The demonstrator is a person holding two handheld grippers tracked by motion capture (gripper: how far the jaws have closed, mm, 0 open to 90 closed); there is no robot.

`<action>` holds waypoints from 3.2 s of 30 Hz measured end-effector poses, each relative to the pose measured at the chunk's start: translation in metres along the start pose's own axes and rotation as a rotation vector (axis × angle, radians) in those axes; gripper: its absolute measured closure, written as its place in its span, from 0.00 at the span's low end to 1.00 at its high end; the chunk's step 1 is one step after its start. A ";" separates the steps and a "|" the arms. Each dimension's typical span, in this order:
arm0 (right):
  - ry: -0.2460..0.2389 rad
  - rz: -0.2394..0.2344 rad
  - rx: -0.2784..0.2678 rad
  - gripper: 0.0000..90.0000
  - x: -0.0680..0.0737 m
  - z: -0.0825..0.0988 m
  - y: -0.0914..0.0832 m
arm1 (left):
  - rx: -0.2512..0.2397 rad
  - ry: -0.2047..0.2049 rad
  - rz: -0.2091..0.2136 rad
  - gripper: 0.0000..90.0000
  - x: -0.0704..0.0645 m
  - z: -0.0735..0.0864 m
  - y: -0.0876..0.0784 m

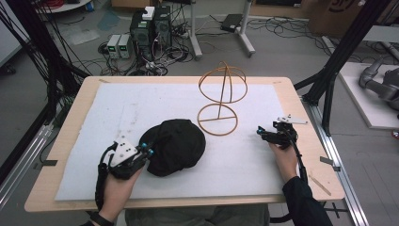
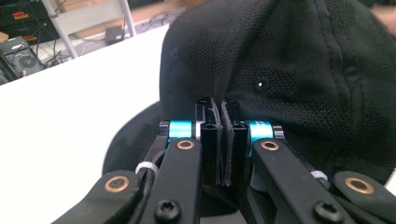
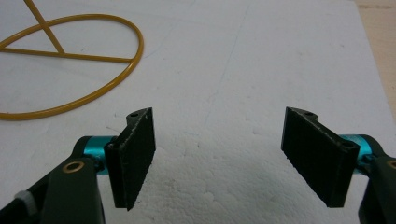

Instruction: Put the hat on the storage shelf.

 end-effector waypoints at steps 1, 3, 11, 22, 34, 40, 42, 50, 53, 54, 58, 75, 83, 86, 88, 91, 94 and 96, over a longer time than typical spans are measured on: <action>-0.004 -0.001 -0.001 0.28 0.000 0.000 0.000 | -0.016 -0.027 0.006 0.97 0.003 -0.003 -0.002; -0.005 0.000 -0.001 0.28 0.000 0.000 0.000 | -0.037 -0.048 0.010 0.97 0.007 -0.006 -0.005; -0.003 0.000 0.001 0.28 0.001 0.000 0.000 | -0.113 -0.035 -0.058 0.97 0.014 -0.033 -0.015; -0.003 -0.001 0.003 0.29 0.000 0.000 0.000 | -0.208 -0.095 -0.135 0.97 0.031 -0.069 -0.015; -0.006 -0.002 0.004 0.29 0.000 0.000 0.001 | -0.288 -0.138 -0.208 0.97 0.043 -0.110 -0.003; -0.006 -0.003 0.004 0.29 0.000 0.000 0.001 | -0.325 -0.175 -0.196 0.97 0.043 -0.129 0.013; -0.006 -0.004 0.005 0.29 0.000 0.000 0.001 | -0.336 -0.175 -0.193 0.97 0.040 -0.139 0.018; -0.004 -0.005 0.005 0.29 0.000 0.000 0.000 | -0.340 -0.136 -0.193 0.97 0.023 -0.169 0.044; -0.002 -0.007 0.003 0.29 0.000 0.000 0.000 | -0.339 -0.121 -0.199 0.97 0.016 -0.177 0.057; -0.002 -0.007 0.003 0.29 0.000 0.000 0.000 | -0.337 -0.120 -0.198 0.97 0.013 -0.180 0.062; 0.006 -0.008 0.001 0.29 0.000 0.000 0.000 | -0.330 -0.098 -0.198 0.97 0.002 -0.189 0.083; 0.009 -0.011 -0.002 0.29 -0.001 0.000 0.000 | -0.229 -0.053 -0.137 0.96 -0.037 -0.190 0.149; 0.006 -0.009 -0.001 0.29 -0.001 0.000 0.000 | -0.256 -0.041 -0.105 0.80 -0.040 -0.183 0.146; 0.006 -0.008 -0.002 0.29 -0.001 0.000 0.000 | -0.257 -0.030 -0.101 0.63 -0.041 -0.180 0.141; 0.005 -0.007 -0.001 0.29 0.000 0.000 0.000 | -0.255 -0.044 -0.079 0.60 -0.041 -0.176 0.136; 0.004 -0.007 -0.001 0.29 0.000 0.000 0.000 | -0.245 -0.030 -0.075 0.51 -0.039 -0.168 0.130; 0.004 -0.006 -0.002 0.29 0.000 0.000 0.000 | -0.228 -0.026 -0.053 0.45 -0.034 -0.156 0.120; 0.006 -0.005 -0.002 0.29 0.000 0.000 0.000 | -0.215 -0.026 -0.039 0.39 -0.029 -0.147 0.111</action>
Point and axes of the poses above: each handheld gripper's, and its own axes: y roughly forward along the jaws, z roughly out of its underside, x roughly to its left, the point moved 3 cm from there along y, roughly forward along the jaws, and after that the axes turned 5 degrees about -z, right-handed, at the moved point
